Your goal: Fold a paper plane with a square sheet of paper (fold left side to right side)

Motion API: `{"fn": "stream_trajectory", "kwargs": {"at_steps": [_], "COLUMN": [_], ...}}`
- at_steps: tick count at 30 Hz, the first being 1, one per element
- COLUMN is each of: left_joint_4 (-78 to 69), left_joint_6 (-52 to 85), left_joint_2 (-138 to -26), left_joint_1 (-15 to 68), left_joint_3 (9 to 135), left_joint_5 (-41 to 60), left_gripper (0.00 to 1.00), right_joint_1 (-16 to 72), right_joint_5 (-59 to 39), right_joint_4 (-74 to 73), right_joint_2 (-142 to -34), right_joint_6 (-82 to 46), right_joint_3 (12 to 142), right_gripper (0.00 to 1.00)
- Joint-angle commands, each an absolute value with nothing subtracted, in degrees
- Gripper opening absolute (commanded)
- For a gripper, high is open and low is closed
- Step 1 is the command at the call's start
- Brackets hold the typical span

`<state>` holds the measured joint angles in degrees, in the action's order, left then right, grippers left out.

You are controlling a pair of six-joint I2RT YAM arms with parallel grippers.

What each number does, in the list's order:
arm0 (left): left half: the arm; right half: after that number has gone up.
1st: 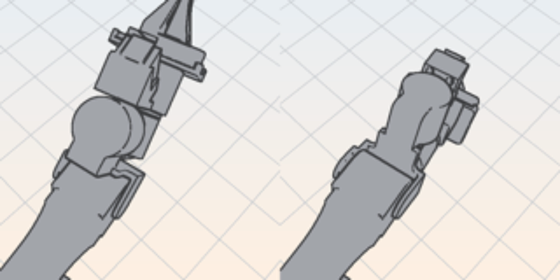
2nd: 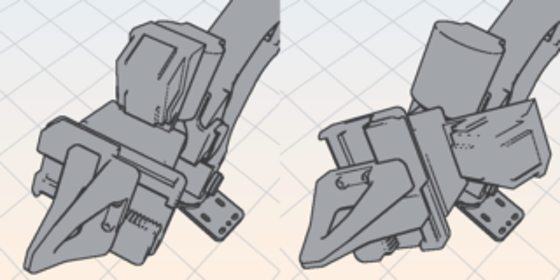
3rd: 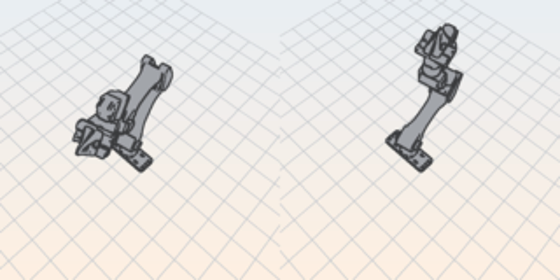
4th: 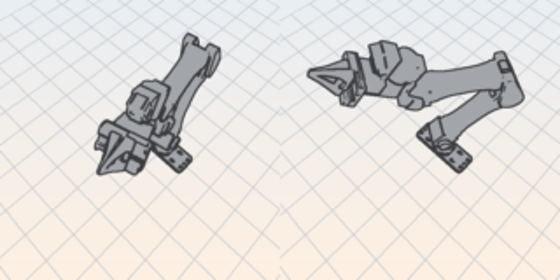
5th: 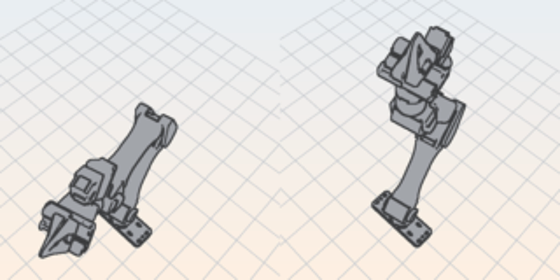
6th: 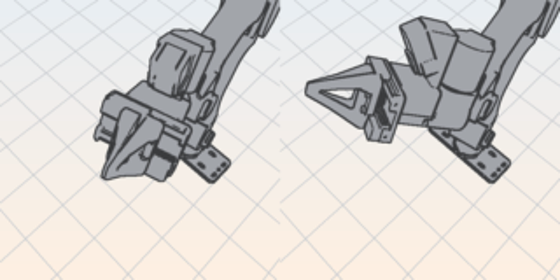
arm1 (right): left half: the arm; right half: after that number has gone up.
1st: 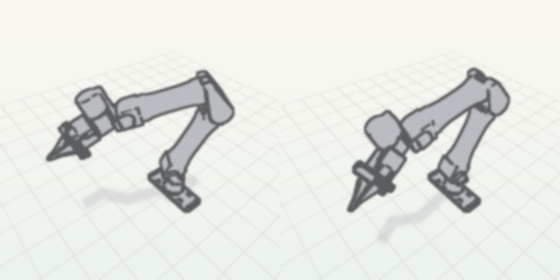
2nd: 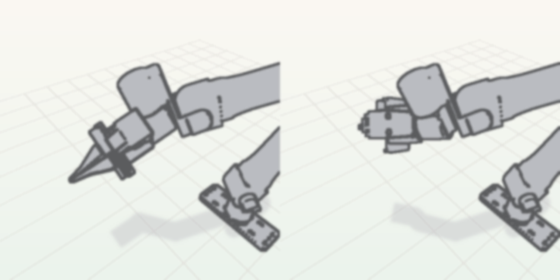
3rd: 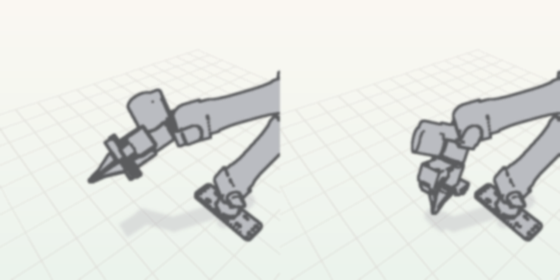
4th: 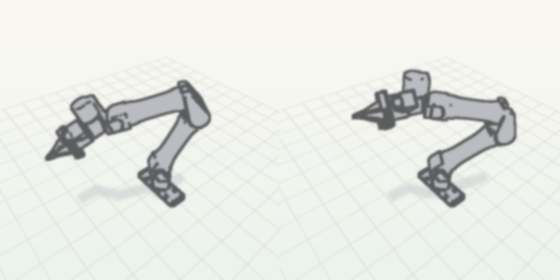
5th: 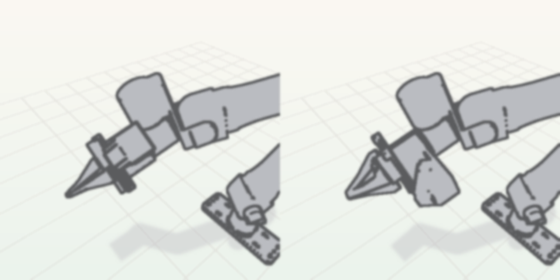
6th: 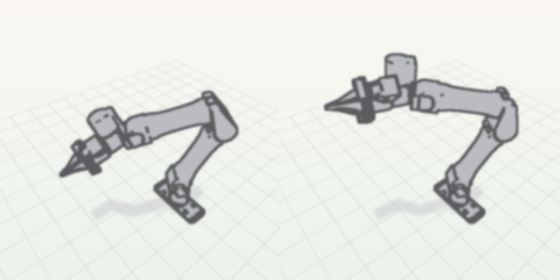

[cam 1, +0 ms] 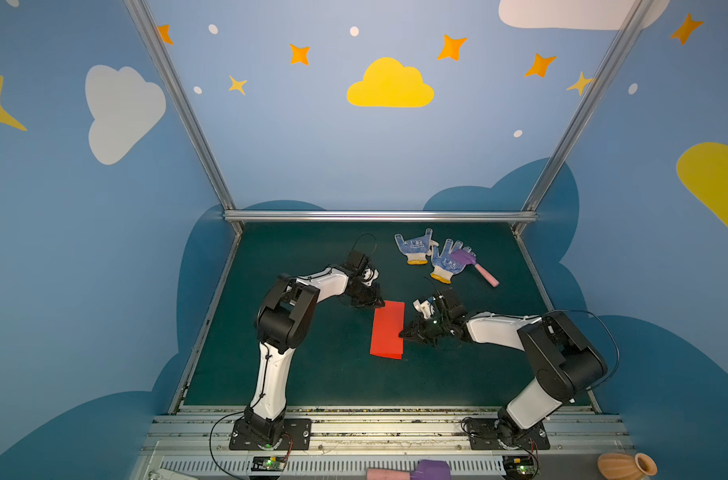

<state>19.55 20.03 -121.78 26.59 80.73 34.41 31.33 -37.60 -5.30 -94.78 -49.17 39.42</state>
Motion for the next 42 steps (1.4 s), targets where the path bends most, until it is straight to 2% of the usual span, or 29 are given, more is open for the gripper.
{"fn": "stream_trajectory", "kwargs": {"at_steps": [1, 5, 7, 9, 12, 16, 18, 23, 28, 42], "left_joint_4": [21.16, 21.80, 21.81, 21.25, 21.48, 22.84, 23.02, 19.47, 14.56, 11.72], "left_joint_6": [19.76, 19.69, 19.68, 19.60, 18.47, 16.27, 15.57, 15.12, 13.80, 12.17], "left_joint_2": [-120.90, -116.61, -113.19, -109.08, -101.97, -93.63, -90.96, -86.49, -86.12, -95.11], "left_joint_1": [27.07, 27.07, 27.07, 27.46, 29.16, 34.16, 37.05, 44.10, 51.58, 61.39], "left_joint_3": [80.21, 79.01, 76.90, 73.74, 68.52, 62.30, 59.92, 54.29, 51.95, 55.45], "left_joint_5": [32.95, 32.80, 32.45, 31.51, 28.62, 22.37, 18.78, 8.72, 1.33, -6.25], "left_gripper": [0.19, 0.22, 0.27, 0.36, 0.56, 0.72, 0.77, 0.81, 0.76, 0.72], "right_joint_1": [31.49, 31.30, 31.03, 30.72, 30.43, 29.69, 29.26, 28.25, 27.77, 27.64], "right_joint_5": [-38.58, -39.24, -39.64, -40.20, -40.99, -41.90, -42.20, -43.32, -44.10, -44.85], "right_joint_4": [-6.64, -6.77, -6.23, -5.12, -2.99, 0.08, 1.49, 3.49, 3.91, 2.73], "right_joint_2": [-96.91, -97.65, -97.47, -97.08, -96.47, -95.48, -94.97, -93.88, -93.65, -94.92], "right_joint_6": [-49.71, -49.64, -49.33, -48.79, -47.76, -46.07, -45.33, -44.34, -44.30, -44.74], "right_joint_3": [39.70, 40.42, 40.76, 41.20, 42.14, 43.69, 44.25, 44.85, 45.18, 45.27], "right_gripper": [0.00, 0.00, 0.00, 0.00, 0.00, 0.00, 0.00, 0.00, 0.00, 0.00]}}
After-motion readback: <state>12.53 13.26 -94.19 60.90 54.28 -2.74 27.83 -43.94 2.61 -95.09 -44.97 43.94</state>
